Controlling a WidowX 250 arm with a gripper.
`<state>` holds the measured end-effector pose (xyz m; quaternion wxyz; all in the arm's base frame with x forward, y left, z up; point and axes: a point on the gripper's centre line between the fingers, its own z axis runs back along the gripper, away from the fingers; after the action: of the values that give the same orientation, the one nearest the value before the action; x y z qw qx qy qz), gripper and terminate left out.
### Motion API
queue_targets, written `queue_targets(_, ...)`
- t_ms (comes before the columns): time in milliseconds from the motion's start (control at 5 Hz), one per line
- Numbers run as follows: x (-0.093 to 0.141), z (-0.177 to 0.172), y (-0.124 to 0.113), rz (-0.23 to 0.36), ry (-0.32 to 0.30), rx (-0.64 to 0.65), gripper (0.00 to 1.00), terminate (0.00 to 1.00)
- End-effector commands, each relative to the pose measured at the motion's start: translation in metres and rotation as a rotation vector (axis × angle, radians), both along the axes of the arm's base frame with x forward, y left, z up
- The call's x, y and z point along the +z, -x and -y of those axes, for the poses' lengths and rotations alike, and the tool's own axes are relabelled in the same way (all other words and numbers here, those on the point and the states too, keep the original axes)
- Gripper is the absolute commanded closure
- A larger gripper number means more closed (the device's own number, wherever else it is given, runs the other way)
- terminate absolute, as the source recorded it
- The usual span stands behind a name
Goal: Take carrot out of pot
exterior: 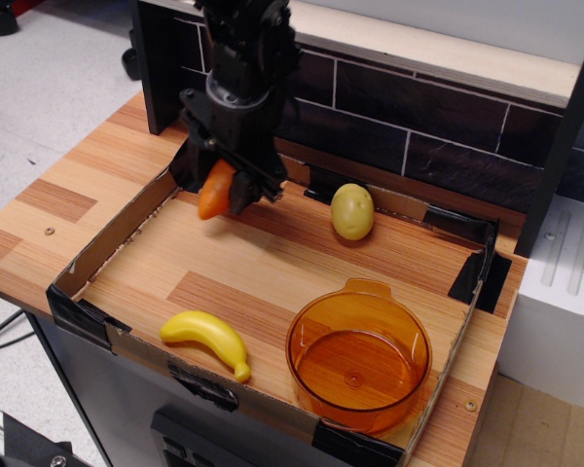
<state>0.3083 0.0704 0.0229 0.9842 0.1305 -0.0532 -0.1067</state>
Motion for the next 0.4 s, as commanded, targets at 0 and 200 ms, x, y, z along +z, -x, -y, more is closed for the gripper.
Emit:
queue_targets(0,0.0026,-0.0136,0.0048,-0.004,-0.017,0.041,1.00,0.00)
queue_targets(200,0.0027,-0.0133,0.0048,-0.026,-0.006,0.046,0.00,0.00)
